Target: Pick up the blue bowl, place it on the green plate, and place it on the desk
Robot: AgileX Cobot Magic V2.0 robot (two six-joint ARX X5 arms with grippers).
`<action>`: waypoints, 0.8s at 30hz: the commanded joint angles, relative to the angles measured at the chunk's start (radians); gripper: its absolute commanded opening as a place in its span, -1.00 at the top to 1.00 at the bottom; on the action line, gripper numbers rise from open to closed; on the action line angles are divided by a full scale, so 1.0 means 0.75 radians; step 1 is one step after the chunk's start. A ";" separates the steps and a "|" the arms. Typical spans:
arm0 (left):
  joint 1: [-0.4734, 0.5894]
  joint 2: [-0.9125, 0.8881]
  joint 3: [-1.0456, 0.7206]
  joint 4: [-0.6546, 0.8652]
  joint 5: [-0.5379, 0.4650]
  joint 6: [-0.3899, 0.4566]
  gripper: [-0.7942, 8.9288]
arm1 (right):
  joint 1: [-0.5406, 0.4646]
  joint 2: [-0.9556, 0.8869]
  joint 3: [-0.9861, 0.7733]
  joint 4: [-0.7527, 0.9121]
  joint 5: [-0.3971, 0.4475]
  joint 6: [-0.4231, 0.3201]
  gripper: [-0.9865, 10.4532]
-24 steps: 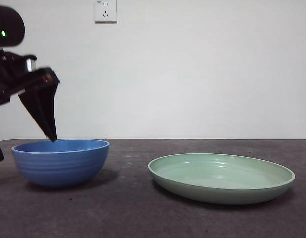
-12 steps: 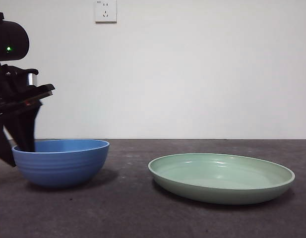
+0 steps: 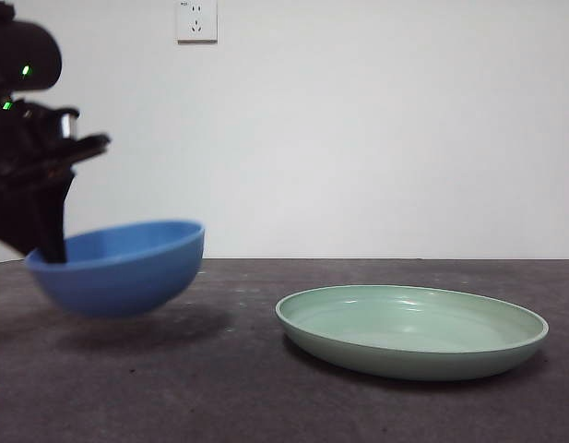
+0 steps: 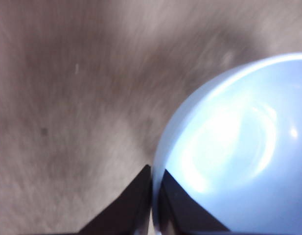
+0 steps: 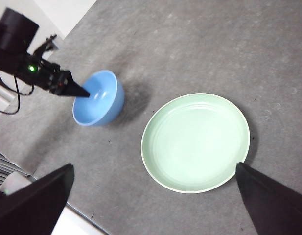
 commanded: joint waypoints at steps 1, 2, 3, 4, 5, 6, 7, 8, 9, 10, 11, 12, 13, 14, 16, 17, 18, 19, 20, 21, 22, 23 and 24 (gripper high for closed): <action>-0.027 0.024 0.119 -0.066 -0.003 -0.004 0.81 | 0.002 0.007 0.024 0.009 -0.001 -0.009 -0.15; -0.041 0.026 0.163 -0.108 -0.008 -0.013 0.81 | 0.002 0.007 0.024 0.009 -0.001 -0.009 -0.15; -0.059 0.032 0.212 -0.152 -0.011 -0.025 0.81 | 0.002 0.007 0.024 0.009 -0.002 -0.009 -0.15; -0.076 0.039 0.255 -0.191 -0.012 -0.035 0.81 | 0.002 0.007 0.024 0.009 -0.002 -0.009 -0.15; -0.098 0.051 0.308 -0.235 -0.012 -0.040 0.81 | 0.002 0.007 0.024 0.009 -0.002 -0.009 -0.15; -0.123 0.066 0.360 -0.272 -0.013 -0.039 0.81 | 0.002 0.007 0.024 0.010 -0.002 -0.009 -0.15; -0.145 0.080 0.403 -0.297 -0.016 -0.039 0.81 | 0.002 0.007 0.024 0.009 -0.002 -0.009 -0.15; -0.173 0.100 0.451 -0.322 -0.023 -0.039 0.81 | 0.002 0.007 0.024 0.010 -0.001 -0.009 -0.15; -0.203 0.125 0.497 -0.344 -0.030 -0.039 0.81 | 0.002 0.007 0.024 0.010 -0.002 -0.009 -0.15; -0.230 0.152 0.541 -0.363 -0.032 -0.039 0.81 | 0.002 0.007 0.024 0.010 -0.001 -0.009 -0.15; -0.260 0.183 0.588 -0.384 -0.032 -0.039 0.81 | 0.002 0.007 0.024 0.010 -0.001 -0.009 -0.15; -0.293 0.222 0.639 -0.401 -0.032 -0.039 0.81 | 0.002 0.007 0.024 0.010 -0.001 -0.009 -0.15; -0.321 0.255 0.683 -0.417 -0.032 -0.039 0.81 | 0.002 0.007 0.024 0.010 -0.001 -0.009 -0.15; -0.353 0.296 0.732 -0.433 -0.032 -0.039 0.81 | 0.002 0.007 0.024 0.010 -0.001 -0.009 -0.15; -0.415 0.379 0.831 -0.464 -0.032 -0.039 0.81 | 0.002 0.007 0.024 0.009 -0.002 -0.009 -0.15; -0.448 0.426 0.885 -0.479 -0.032 -0.039 0.81 | 0.002 0.007 0.024 0.009 -0.001 -0.009 -0.15; -0.479 0.471 0.937 -0.492 -0.034 -0.038 0.81 | 0.002 0.007 0.024 0.009 -0.001 -0.009 -0.15; -0.506 0.513 0.985 -0.504 -0.035 -0.038 0.81 | 0.002 0.007 0.024 0.009 -0.001 -0.009 -0.15; -0.535 0.561 1.040 -0.523 -0.035 -0.036 0.81 | 0.002 0.007 0.024 0.009 -0.001 -0.009 -0.15; -0.563 0.610 1.095 -0.543 -0.036 -0.032 0.81 | 0.002 0.007 0.024 0.009 -0.001 -0.009 -0.15; -0.585 0.653 1.143 -0.565 -0.036 -0.028 0.81 | 0.002 0.007 0.024 0.009 -0.001 -0.009 -0.15; -0.609 0.701 1.201 -0.593 -0.036 -0.023 0.81 | 0.002 0.007 0.024 0.009 -0.001 -0.008 -0.15; -0.630 0.749 1.256 -0.618 -0.036 -0.016 0.81 | 0.002 0.007 0.024 0.009 -0.001 -0.009 -0.15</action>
